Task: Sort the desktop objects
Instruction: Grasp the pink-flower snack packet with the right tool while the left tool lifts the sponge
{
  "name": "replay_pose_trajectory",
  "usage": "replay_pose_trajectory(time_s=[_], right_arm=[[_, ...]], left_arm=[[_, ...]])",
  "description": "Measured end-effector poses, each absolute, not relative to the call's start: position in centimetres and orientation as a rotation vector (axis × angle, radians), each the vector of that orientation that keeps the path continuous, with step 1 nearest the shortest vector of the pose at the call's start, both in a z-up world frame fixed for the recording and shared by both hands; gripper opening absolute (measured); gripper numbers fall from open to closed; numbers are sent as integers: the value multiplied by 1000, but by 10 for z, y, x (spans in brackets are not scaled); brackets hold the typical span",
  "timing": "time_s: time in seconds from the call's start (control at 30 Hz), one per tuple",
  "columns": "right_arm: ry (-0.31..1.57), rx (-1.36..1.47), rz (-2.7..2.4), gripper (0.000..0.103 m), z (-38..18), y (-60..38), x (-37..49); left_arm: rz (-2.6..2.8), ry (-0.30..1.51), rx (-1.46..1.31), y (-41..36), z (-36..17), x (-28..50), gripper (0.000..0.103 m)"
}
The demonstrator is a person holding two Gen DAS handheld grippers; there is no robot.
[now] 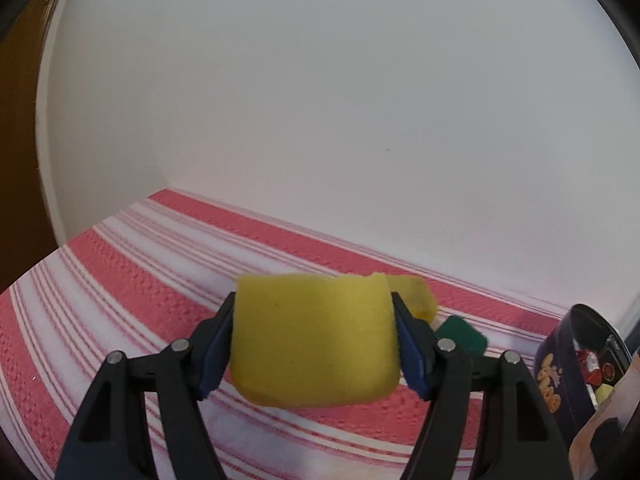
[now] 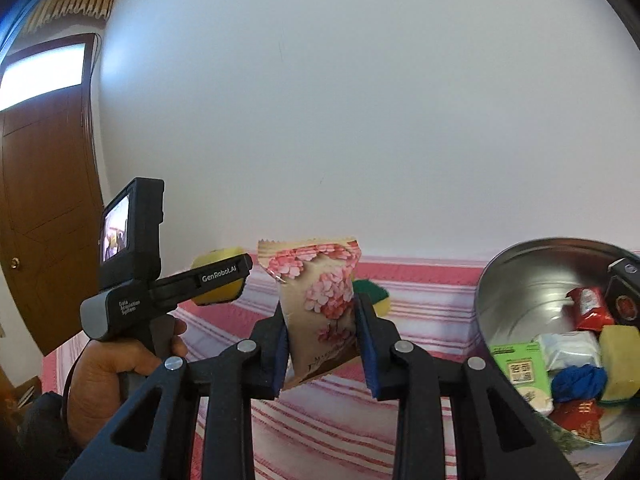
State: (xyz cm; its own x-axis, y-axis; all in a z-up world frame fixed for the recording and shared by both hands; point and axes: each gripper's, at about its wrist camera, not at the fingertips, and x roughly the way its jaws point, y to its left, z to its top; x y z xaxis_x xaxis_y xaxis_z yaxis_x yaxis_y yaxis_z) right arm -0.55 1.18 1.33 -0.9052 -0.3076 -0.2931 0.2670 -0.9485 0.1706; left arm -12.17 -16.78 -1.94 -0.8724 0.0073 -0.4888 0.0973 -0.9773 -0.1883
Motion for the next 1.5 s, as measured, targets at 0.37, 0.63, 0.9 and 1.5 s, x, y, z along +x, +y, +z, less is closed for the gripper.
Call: replay_pose_trajectory(time_s=[0.37, 0.63, 0.9, 1.5], right_arm=[[-56, 312, -2901, 33, 30, -6, 16], [-18, 305, -2924, 33, 38, -10, 23], [-20, 271, -2968, 33, 35, -6, 28], [37, 275, -3065, 33, 45, -9, 49]], left_arm=[[-3018, 159, 722, -146, -20, -118, 71], [-2999, 118, 692, -143, -18, -115, 71], [-3003, 121, 664, -142, -15, -109, 71], [-3065, 10, 636, -105, -16, -96, 71]])
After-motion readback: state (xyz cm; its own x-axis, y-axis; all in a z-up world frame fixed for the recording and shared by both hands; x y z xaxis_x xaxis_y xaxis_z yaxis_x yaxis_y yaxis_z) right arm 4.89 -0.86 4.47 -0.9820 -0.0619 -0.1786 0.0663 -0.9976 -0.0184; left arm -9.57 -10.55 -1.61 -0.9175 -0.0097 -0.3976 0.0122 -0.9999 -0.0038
